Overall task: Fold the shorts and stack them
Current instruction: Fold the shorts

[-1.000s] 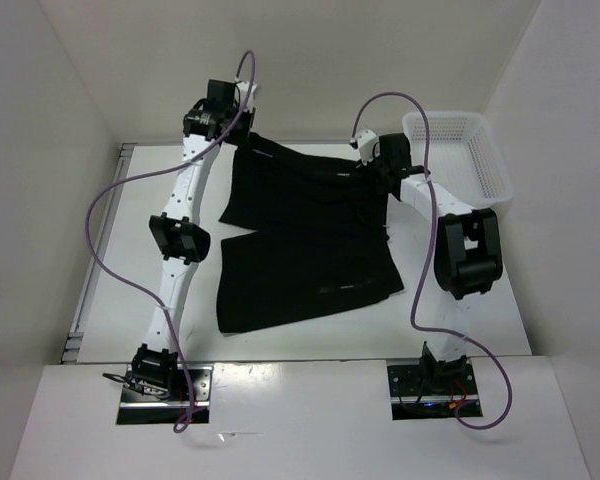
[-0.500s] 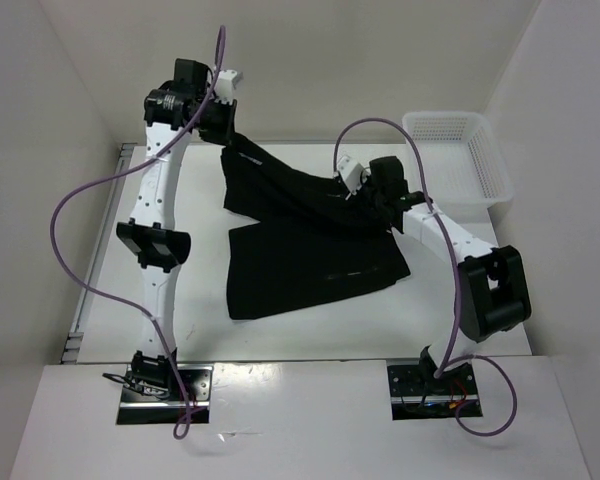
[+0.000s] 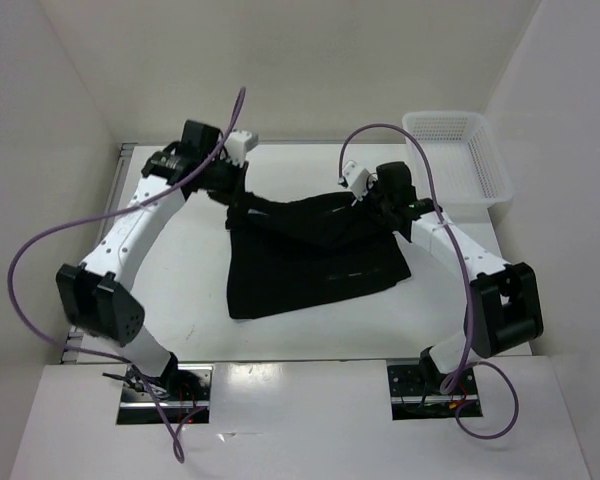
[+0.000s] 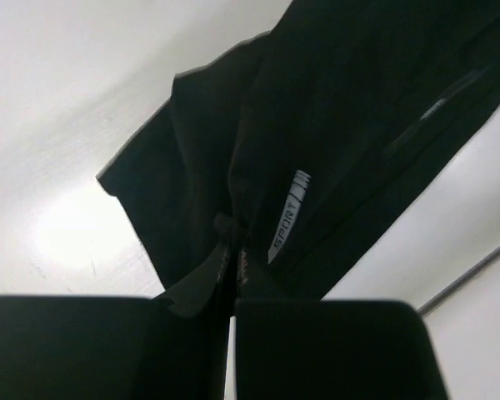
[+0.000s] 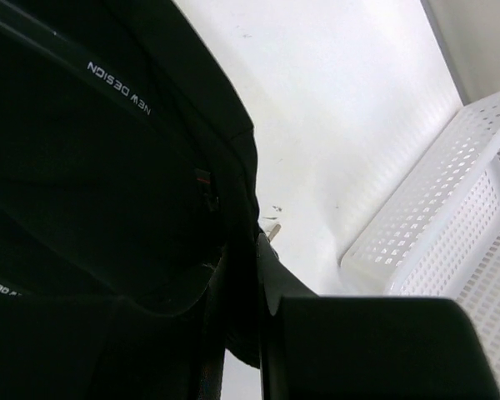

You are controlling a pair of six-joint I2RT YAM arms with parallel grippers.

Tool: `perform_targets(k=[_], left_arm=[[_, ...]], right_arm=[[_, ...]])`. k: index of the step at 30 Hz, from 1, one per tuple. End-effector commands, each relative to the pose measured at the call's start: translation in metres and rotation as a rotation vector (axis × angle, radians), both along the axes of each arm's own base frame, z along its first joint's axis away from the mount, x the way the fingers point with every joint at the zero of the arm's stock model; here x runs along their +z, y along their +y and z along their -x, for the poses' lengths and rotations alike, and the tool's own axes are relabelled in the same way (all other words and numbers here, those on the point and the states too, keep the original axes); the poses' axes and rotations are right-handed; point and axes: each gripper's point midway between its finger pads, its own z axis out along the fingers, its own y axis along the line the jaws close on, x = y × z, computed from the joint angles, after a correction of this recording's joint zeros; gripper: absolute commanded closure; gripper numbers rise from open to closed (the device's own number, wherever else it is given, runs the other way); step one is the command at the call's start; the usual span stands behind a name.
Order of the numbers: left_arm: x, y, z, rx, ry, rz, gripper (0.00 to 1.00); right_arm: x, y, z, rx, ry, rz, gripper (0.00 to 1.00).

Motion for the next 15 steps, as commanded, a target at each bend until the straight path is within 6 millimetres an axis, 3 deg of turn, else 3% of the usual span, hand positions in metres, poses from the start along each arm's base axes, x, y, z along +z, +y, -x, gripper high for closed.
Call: perform_targets(k=[1,3,5,6,7,11,13,15], left_arm=[[-0.020,0.016,-0.010,0.067,-0.140,-0.023,1.00],[-0.037,0.016,0.005,0.055,-0.114,-0.031,1.00],[-0.042,0.024,0.015,0.075,-0.146,-0.041,1.00],[-0.062,0.028,0.031,0.077,-0.116,-0.067,1.00],[-0.070,0.030,0.038,0.076,-0.099,-0.074,1.00],[-0.108,0.046,0.063,0.100,-0.032,-0.144,1.00],[-0.122,0.053,0.073,0.110,-0.002,-0.172,1.00],[-0.123,0.053,0.069,0.118,-0.017,-0.174,1.00]], right_arm=[[0.018,-0.003,0.015,0.046,-0.023,0.018,1.00],[0.005,-0.004,0.030,0.090,0.008,0.036,1.00],[0.007,-0.004,0.046,0.156,0.000,0.055,1.00],[-0.007,-0.008,0.057,0.168,0.024,0.074,1.00],[-0.002,-0.009,0.061,0.197,-0.001,0.089,1.00],[-0.034,-0.016,0.096,0.276,0.099,0.144,1.00],[-0.038,-0.013,0.106,0.311,0.118,0.127,1.00],[-0.035,-0.008,0.102,0.288,0.114,0.087,1.00]])
